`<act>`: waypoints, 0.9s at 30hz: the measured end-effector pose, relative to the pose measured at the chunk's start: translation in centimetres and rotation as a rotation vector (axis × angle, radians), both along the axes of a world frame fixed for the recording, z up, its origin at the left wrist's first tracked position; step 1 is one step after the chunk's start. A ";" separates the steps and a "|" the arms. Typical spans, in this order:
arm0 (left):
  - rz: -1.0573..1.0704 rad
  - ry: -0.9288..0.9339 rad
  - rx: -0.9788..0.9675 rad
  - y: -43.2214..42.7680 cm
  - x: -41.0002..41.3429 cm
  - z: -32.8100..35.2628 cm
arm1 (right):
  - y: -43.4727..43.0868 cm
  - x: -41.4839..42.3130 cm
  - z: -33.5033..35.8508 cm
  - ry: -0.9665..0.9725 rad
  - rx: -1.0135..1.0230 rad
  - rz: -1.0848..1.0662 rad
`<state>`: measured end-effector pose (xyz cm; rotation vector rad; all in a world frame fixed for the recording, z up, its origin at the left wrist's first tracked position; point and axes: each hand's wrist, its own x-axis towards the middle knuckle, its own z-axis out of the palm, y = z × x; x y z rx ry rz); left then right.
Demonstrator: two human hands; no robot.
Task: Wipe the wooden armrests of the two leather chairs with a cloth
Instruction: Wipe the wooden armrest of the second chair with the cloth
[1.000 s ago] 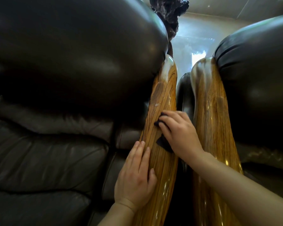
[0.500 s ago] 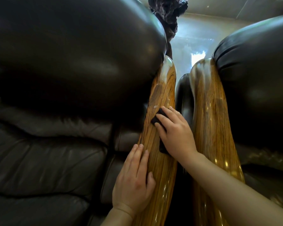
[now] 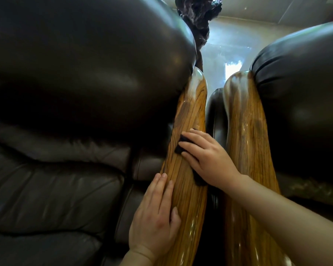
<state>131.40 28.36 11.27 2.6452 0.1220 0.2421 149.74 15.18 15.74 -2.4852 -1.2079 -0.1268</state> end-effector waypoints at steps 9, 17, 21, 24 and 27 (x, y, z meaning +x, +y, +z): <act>0.001 -0.016 -0.001 0.0 -0.2 -0.4 | 6.3 8.1 0.1 0.223 0.187 -0.475; 0.000 0.016 0.004 0.0 0.0 0.4 | 1.8 2.5 -0.2 0.047 0.010 0.052; 0.003 -0.009 -0.020 -0.1 0.0 0.0 | 3.2 6.8 0.3 0.068 0.033 -0.114; 0.004 -0.034 -0.026 0.0 0.0 -0.3 | 6.4 10.3 0.1 0.198 0.132 -0.428; -0.006 -0.037 0.010 0.0 0.0 -0.4 | 8.0 11.8 -0.2 0.213 0.157 -0.558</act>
